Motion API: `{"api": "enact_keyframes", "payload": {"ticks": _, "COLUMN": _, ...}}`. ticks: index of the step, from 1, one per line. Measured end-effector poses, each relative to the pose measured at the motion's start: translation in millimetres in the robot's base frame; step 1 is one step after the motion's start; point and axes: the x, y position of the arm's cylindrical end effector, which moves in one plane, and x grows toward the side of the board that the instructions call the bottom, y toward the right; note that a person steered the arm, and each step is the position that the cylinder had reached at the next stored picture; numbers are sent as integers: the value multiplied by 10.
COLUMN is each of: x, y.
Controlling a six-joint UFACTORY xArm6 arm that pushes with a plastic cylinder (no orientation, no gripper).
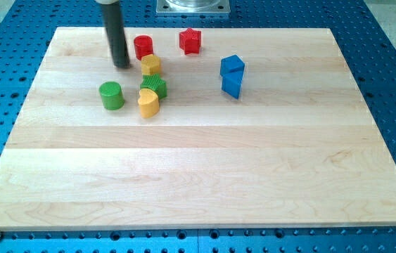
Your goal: Place the green star towards the bottom right corner of the table
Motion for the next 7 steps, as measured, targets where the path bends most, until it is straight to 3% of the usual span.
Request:
{"api": "enact_keyframes", "payload": {"ticks": 2, "x": -199, "y": 875}}
{"api": "enact_keyframes", "payload": {"ticks": 4, "x": 631, "y": 856}}
{"api": "enact_keyframes", "payload": {"ticks": 7, "x": 565, "y": 917}}
